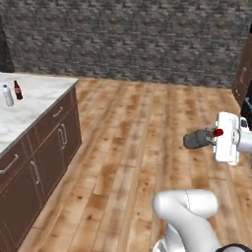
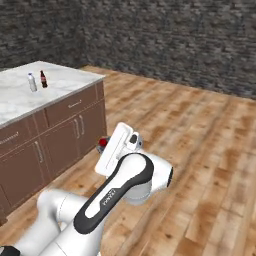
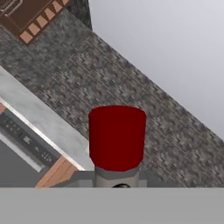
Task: Move the drinks to the dining counter.
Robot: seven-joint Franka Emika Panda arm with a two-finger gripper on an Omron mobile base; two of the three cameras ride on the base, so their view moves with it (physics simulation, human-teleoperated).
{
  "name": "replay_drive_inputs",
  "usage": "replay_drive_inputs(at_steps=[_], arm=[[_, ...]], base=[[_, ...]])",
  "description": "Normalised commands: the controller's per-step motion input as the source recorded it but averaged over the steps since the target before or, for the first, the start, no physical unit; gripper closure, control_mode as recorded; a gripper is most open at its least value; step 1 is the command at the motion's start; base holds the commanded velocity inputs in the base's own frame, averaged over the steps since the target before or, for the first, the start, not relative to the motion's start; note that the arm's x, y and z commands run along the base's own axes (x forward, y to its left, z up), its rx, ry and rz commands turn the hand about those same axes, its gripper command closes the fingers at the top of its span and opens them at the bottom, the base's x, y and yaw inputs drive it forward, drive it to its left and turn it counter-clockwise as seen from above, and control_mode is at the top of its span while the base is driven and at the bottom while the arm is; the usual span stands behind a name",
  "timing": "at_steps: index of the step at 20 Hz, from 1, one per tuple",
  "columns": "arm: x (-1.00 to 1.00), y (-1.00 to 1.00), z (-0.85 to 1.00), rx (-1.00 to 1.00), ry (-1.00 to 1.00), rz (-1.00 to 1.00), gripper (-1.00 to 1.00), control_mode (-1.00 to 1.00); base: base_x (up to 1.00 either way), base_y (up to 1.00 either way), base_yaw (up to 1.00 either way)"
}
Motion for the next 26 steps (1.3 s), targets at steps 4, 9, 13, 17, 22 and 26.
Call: replay_drive_inputs(at_steps=[4, 9, 13, 17, 22, 26], arm=[[0.0, 0.0, 0.0, 0.0, 0.0, 0.0, 1.0, 1.0], [0.0, 0.0, 0.0, 0.0, 0.0, 0.0, 1.0, 1.0], [0.0, 0.0, 0.0, 0.0, 0.0, 0.0, 1.0, 1.0], [0.0, 0.0, 0.0, 0.0, 0.0, 0.0, 1.0, 1.0], [0.0, 0.0, 0.0, 0.0, 0.0, 0.0, 1.0, 1.0], [0.0, 0.0, 0.0, 0.0, 0.0, 0.0, 1.0, 1.0]], base=[[0.35, 0.52, 0.53], [0.83, 0.04, 0.22], [0.81, -0.31, 0.08], [0.73, -0.46, 0.1], [0.56, -0.21, 0.13], [0.39, 0.05, 0.29]])
